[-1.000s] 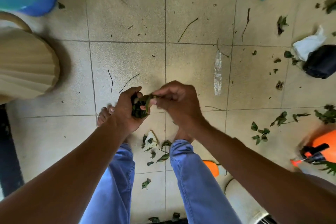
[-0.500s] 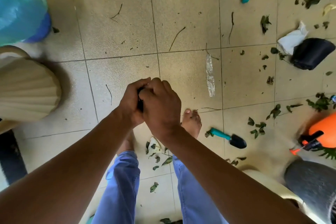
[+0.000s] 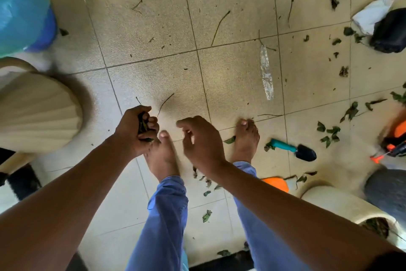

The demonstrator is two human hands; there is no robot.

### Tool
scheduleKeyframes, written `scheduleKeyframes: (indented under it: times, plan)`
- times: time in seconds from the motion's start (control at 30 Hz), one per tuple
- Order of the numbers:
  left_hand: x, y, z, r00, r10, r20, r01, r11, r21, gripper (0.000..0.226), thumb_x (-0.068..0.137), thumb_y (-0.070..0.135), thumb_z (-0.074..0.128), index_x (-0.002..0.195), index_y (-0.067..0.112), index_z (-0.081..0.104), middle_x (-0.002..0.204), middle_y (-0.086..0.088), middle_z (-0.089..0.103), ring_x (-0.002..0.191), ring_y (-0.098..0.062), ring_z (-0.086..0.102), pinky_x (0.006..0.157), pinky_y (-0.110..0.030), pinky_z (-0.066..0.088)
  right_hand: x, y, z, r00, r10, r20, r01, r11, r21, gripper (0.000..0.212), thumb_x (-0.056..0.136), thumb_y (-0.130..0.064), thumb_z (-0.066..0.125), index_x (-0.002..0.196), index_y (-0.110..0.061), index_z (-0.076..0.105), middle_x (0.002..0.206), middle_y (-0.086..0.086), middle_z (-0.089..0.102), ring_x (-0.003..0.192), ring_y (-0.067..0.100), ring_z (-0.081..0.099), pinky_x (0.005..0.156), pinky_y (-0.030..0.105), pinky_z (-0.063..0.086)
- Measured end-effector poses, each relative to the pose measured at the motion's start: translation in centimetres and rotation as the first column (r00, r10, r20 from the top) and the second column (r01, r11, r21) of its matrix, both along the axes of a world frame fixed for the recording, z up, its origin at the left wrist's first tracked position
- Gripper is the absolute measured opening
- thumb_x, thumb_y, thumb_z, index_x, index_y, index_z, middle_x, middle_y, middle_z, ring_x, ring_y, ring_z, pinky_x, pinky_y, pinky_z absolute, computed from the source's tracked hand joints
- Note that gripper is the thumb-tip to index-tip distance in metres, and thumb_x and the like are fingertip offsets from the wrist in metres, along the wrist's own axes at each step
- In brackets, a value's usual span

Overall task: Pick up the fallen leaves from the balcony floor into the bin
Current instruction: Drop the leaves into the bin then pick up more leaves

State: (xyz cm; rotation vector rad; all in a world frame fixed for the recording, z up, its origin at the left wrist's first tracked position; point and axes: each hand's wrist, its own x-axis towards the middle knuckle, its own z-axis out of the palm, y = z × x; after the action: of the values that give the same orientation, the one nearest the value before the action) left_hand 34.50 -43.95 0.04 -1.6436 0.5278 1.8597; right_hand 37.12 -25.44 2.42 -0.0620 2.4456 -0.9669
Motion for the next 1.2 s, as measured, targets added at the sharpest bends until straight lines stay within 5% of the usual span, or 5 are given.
scheduleKeyframes:
  times: [0.17,0.83,0.97,1.07,1.2]
  plan:
    - [0.8,-2.1,-1.2,0.999,-0.026,-0.033,0.027,0.999,0.028,0.040,0.095,0.021,0.053,0.059,0.018,0.038,0.062,0.001,0.037,0.049,-0.008,0.037,0.027,-0.014,0.016,1.6,0.1,-9.5,0.958,0.121,0.260,-0.197,0.936,0.292,0.035,0.093,-0.016,0.063,0.128,-0.021,0.057,0.118,0.008,0.058,0.108,0.029,0.062,0.090,0.039,0.051]
    - [0.7,-3.3,-2.3,0.997,0.061,-0.043,-0.057,0.995,0.085,0.039,0.096,0.022,0.055,0.059,0.017,0.041,0.064,0.001,0.041,0.054,-0.008,0.042,0.034,-0.011,0.014,-0.8,-2.7,-16.2,0.942,0.320,0.103,-0.332,0.840,0.429,0.020,0.088,-0.013,0.067,0.108,-0.009,0.066,0.113,0.010,0.061,0.103,0.030,0.064,0.073,0.035,0.052]
    - [0.0,-2.8,-0.8,0.991,0.123,-0.045,-0.119,0.990,0.073,0.039,0.096,0.023,0.056,0.060,0.016,0.043,0.067,0.001,0.040,0.057,-0.009,0.043,0.032,-0.012,0.018,-3.0,-3.1,-11.5,0.999,-0.010,0.036,-0.001,0.958,0.288,0.017,0.090,-0.020,0.069,0.076,-0.017,0.060,0.086,-0.002,0.072,0.072,0.003,0.060,0.059,0.019,0.035]
    - [-1.0,-2.0,1.2,0.990,0.132,-0.047,-0.131,0.991,0.030,0.037,0.096,0.023,0.056,0.062,0.016,0.044,0.067,0.000,0.042,0.057,-0.010,0.045,0.033,-0.012,0.021,-5.5,-3.4,-3.4,0.929,-0.363,0.072,0.370,0.914,-0.167,0.012,0.083,-0.005,0.075,0.075,-0.009,0.068,0.068,-0.012,0.068,0.064,-0.005,0.061,0.064,0.014,0.043]
    - [-3.1,0.1,4.7,0.990,0.066,-0.122,-0.067,0.998,-0.003,0.035,0.098,0.023,0.053,0.066,0.016,0.043,0.062,-0.001,0.047,0.048,-0.011,0.045,0.035,-0.014,0.026,-7.2,-4.3,7.1,0.957,-0.280,0.078,0.288,0.878,-0.382,0.010,0.082,-0.003,0.078,0.085,-0.009,0.070,0.073,-0.007,0.069,0.067,0.002,0.064,0.063,0.015,0.048]
